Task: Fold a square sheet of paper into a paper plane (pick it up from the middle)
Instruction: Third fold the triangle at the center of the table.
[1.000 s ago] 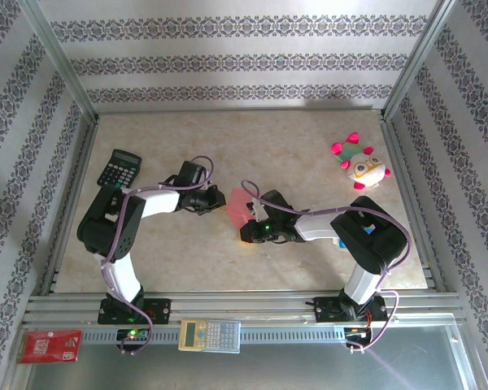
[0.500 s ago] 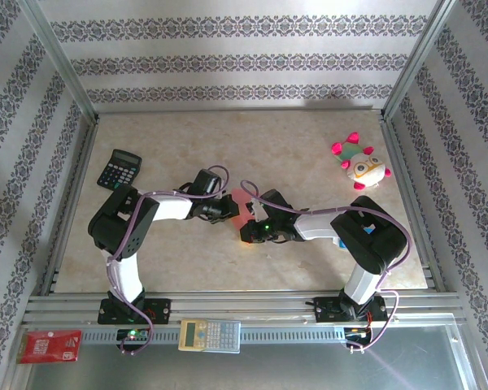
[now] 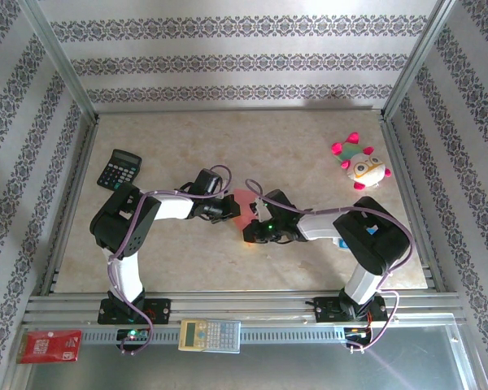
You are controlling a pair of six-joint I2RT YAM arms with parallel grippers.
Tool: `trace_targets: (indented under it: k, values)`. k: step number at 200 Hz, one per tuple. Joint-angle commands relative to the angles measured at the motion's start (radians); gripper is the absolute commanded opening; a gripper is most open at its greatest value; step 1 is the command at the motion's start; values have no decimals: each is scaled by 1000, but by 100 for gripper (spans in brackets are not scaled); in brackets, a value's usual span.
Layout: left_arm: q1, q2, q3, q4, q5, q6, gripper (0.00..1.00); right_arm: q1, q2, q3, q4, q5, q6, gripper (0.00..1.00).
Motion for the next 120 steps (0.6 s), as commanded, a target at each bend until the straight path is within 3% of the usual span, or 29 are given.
trace_targets:
  k: [1, 81, 120]
  values:
    - [10, 87, -53, -100, -131, 56, 0, 15, 4, -77, -150, -20, 23, 0]
    - [17, 79, -61, -136, -169, 75, 0, 56, -66, -139, -167, -12, 31, 0]
    - [11, 27, -73, -125, -134, 52, 0, -2, -184, -120, -207, -52, 0, 0]
